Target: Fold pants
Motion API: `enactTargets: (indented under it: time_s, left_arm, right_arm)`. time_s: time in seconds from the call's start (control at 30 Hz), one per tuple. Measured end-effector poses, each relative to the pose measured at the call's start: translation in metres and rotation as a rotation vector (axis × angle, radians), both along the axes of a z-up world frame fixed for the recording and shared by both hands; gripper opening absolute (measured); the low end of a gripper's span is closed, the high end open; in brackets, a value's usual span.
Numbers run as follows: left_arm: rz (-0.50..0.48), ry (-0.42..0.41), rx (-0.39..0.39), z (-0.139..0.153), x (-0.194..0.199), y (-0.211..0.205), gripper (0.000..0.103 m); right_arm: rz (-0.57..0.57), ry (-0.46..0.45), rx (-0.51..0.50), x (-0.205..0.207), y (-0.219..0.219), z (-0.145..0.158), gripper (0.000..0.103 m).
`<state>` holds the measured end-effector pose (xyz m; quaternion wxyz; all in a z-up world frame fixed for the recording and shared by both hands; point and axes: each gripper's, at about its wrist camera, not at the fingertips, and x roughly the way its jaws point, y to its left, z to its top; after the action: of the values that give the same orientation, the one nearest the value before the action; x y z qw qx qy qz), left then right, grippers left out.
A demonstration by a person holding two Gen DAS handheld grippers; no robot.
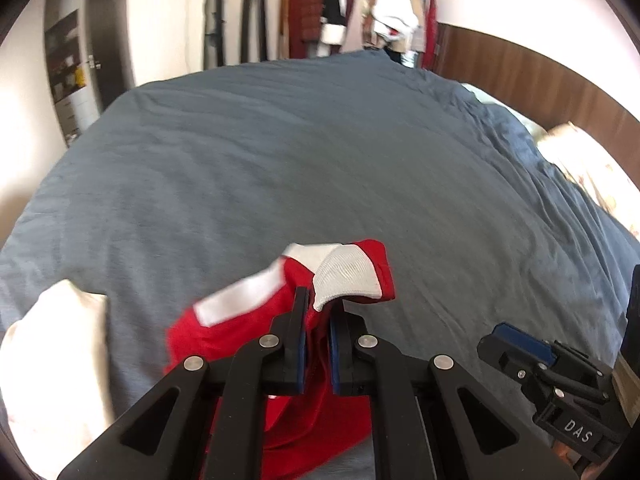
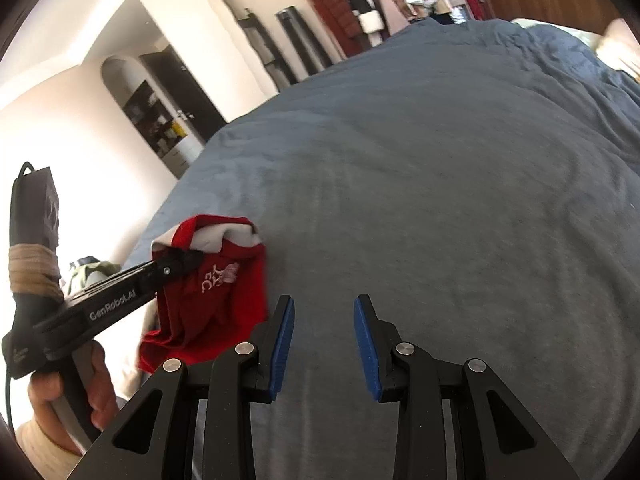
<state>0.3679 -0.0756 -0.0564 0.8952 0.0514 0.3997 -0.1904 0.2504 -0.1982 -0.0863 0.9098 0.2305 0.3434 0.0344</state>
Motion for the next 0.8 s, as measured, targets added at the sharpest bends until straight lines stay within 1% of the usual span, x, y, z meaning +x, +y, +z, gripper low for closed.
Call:
enactTargets:
  time_s: [0.1, 0.23, 0.27, 0.33, 0.4, 0.53, 0.67, 0.73, 0.77, 0.8]
  left_arm:
    - [0.046, -0.007, 0.0, 0.004, 0.011, 0.019, 0.009]
    - [0.105, 0.006, -0.015, 0.001, 0.027, 0.048, 0.009]
    - [0.117, 0.012, -0.012, -0.002, 0.032, 0.053, 0.009]
    - [0.106, 0.032, -0.003, -0.008, 0.039, 0.059, 0.009]
    - [0.12, 0.045, 0.025, -0.017, 0.046, 0.066, 0.009]
    - [0.148, 0.084, -0.006, -0.028, 0.059, 0.085, 0.009]
    - [0.17, 0.103, 0.012, -0.039, 0.069, 0.093, 0.009]
    - [0.184, 0.119, 0.022, -0.045, 0.074, 0.099, 0.013]
    - [0.185, 0.129, 0.028, -0.048, 0.075, 0.1, 0.018]
    - [0.195, 0.129, 0.047, -0.048, 0.074, 0.101, 0.028]
  right_arm:
    - [0.034, -0.013, -0.003, 0.012, 0.014, 0.006, 0.033]
    - [0.078, -0.026, -0.015, 0.03, 0.034, 0.014, 0.033]
    - [0.087, -0.03, -0.023, 0.035, 0.039, 0.016, 0.033]
    - [0.107, -0.025, -0.023, 0.043, 0.047, 0.016, 0.032]
    - [0.121, -0.012, -0.021, 0.049, 0.054, 0.016, 0.033]
    - [0.142, -0.001, -0.07, 0.062, 0.071, 0.015, 0.033]
    - [0.16, 0.021, -0.08, 0.074, 0.081, 0.013, 0.033]
    - [0.165, 0.033, -0.081, 0.079, 0.086, 0.012, 0.033]
    - [0.165, 0.039, -0.088, 0.08, 0.089, 0.011, 0.033]
    - [0.165, 0.045, -0.096, 0.082, 0.092, 0.011, 0.033]
